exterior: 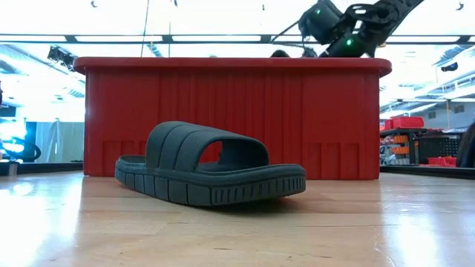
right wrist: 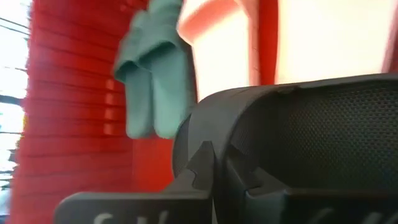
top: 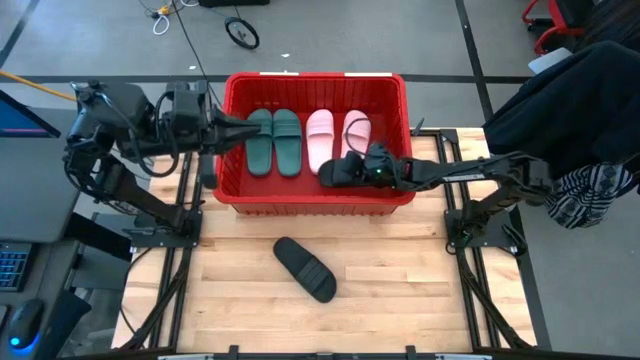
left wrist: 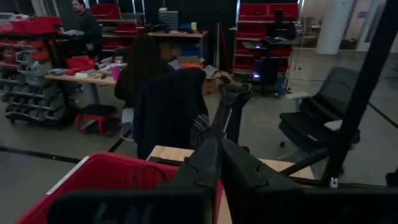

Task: Pick and place slides into bin
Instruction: Put the right black slipper into the red bin, then put the black slipper into the red bin

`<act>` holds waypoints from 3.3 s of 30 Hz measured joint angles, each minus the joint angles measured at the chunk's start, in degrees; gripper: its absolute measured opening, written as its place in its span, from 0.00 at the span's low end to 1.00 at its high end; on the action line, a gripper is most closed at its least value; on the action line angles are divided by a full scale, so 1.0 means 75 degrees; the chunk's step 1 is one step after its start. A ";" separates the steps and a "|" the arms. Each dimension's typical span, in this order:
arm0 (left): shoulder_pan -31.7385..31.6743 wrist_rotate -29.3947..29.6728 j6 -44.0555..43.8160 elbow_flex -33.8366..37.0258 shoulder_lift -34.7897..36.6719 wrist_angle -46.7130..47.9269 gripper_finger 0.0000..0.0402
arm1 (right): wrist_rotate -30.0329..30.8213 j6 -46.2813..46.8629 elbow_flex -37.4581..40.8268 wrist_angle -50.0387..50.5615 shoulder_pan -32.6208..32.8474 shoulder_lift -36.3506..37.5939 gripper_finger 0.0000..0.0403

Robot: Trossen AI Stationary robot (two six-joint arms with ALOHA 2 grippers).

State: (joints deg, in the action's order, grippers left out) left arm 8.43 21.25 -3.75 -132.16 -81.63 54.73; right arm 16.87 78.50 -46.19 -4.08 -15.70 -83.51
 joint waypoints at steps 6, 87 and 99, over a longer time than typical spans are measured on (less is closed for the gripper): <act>-0.0001 0.0019 -0.0009 0.0006 -0.0017 0.0007 0.03 | 0.0017 -0.0307 -0.0004 -0.0025 -0.0006 -0.0328 0.09; 0.0209 -0.4560 -0.7056 0.9020 -0.1434 -0.3737 0.57 | -0.3273 -0.6304 -0.3548 0.3329 0.1673 0.1976 0.32; 0.0621 -0.4614 -0.8638 1.0651 -0.1553 -0.6359 0.49 | -0.3406 -0.6510 -0.3548 0.3797 0.1827 0.1972 0.32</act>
State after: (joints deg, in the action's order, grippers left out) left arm 13.09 -13.36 -68.53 -52.27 -93.28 7.04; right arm -8.68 29.67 -72.79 24.41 -2.00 -68.72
